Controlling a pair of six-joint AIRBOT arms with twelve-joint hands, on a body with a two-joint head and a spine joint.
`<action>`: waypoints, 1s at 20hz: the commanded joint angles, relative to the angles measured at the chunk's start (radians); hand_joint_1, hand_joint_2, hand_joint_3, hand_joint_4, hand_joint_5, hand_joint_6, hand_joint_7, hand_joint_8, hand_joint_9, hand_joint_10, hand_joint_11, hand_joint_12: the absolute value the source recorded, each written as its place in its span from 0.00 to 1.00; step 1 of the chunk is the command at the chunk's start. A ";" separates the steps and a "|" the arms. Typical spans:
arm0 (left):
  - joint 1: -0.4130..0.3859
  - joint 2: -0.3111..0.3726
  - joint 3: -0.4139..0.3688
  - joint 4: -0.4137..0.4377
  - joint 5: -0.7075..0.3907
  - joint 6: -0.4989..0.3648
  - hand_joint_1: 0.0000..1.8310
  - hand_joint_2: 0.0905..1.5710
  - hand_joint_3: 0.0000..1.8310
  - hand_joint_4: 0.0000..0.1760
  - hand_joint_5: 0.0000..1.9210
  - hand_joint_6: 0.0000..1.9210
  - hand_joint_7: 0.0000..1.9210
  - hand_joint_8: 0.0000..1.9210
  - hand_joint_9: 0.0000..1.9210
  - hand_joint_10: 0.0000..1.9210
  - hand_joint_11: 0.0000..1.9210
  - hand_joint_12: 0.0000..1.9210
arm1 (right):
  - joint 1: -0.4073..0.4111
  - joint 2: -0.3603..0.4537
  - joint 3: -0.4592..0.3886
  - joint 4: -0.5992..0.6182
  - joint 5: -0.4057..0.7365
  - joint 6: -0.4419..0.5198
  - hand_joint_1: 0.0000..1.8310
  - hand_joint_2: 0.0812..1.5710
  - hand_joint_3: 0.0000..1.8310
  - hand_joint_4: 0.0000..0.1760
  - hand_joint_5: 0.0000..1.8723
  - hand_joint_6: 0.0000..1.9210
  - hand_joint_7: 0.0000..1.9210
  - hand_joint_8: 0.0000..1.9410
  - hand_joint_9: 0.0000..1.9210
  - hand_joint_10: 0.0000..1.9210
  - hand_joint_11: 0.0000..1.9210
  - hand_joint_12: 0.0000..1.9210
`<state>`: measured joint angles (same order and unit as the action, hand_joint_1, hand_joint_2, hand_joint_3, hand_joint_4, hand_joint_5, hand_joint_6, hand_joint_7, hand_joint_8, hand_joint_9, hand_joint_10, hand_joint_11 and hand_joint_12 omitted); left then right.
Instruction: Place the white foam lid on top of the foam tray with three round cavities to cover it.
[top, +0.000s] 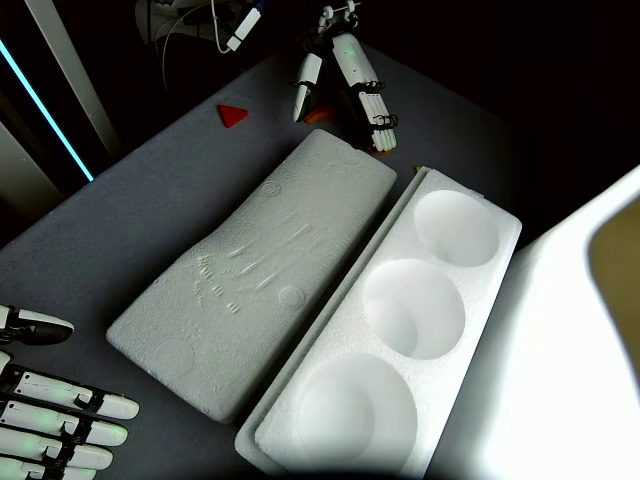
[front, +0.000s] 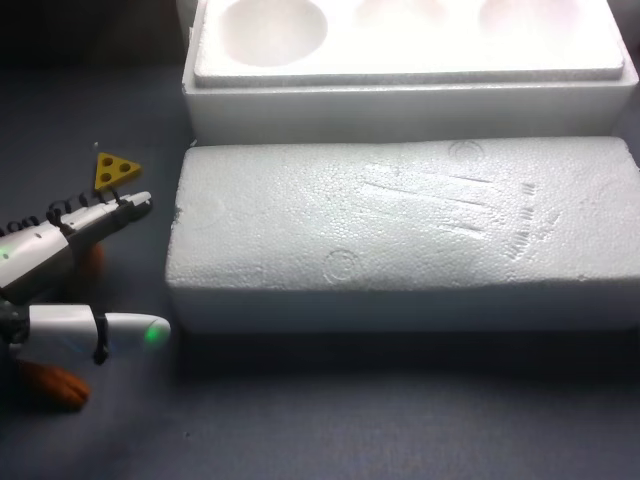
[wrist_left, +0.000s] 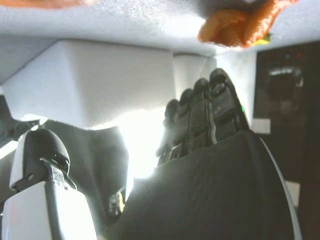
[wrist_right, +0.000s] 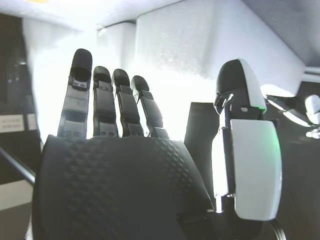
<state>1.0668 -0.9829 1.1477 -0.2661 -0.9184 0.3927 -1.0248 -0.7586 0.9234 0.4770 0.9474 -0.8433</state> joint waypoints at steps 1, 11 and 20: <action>-0.011 -0.004 0.007 -0.001 -0.101 -0.003 0.30 0.59 0.00 0.00 0.00 0.00 0.00 0.00 0.00 0.00 0.00 0.00 | 0.008 0.003 0.010 0.006 0.094 0.001 0.33 0.71 0.00 0.00 0.00 0.00 0.00 0.00 0.00 0.00 0.00 0.30; -0.053 -0.036 0.025 0.002 -0.070 0.021 0.29 0.59 0.00 0.00 0.00 0.00 0.00 0.00 0.00 0.00 0.00 0.00 | 0.049 -0.036 0.039 0.005 0.047 -0.014 0.34 0.71 0.00 0.00 0.00 0.00 0.00 0.00 0.00 0.00 0.00 0.45; -0.060 -0.054 0.034 -0.004 -0.064 0.021 0.30 0.60 0.00 0.00 0.00 0.00 0.00 0.00 0.00 0.00 0.00 0.00 | 0.089 -0.095 0.080 0.023 0.020 -0.014 0.31 0.71 0.00 0.00 0.00 0.00 0.00 0.00 0.00 0.00 0.00 0.02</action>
<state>1.0157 -1.0328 1.1759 -0.2665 -0.8688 0.4183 -0.9440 -0.8650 0.9985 0.4980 0.8612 -0.8593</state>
